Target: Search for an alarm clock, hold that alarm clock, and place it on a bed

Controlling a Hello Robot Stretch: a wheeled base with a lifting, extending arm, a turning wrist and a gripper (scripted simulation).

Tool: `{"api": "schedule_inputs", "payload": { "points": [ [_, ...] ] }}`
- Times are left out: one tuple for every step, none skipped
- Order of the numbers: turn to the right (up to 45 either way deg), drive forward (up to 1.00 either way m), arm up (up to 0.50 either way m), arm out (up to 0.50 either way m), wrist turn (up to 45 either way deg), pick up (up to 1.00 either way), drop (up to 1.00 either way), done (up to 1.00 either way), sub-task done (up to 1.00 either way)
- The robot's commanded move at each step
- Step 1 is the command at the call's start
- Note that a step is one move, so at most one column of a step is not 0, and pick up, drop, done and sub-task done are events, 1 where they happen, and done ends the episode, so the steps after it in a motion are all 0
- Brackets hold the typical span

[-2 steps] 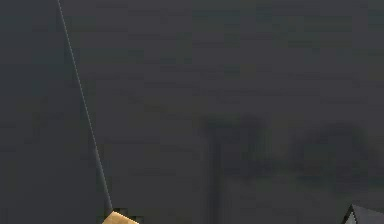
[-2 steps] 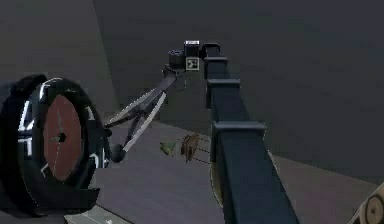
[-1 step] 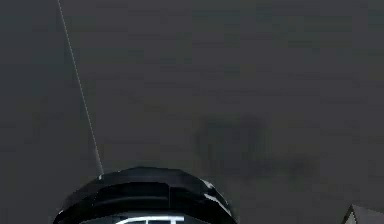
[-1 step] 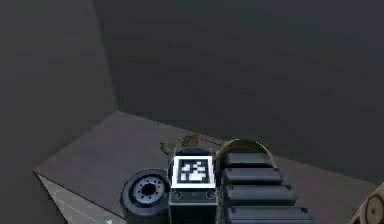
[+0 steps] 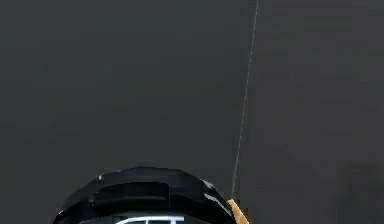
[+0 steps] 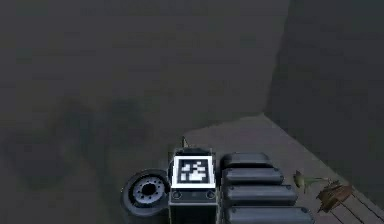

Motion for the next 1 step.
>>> {"api": "schedule_inputs", "payload": {
  "points": [
    [-18.0,0.00,0.00,0.00,0.0,0.00,0.00,0.00,0.00]
  ]
}}
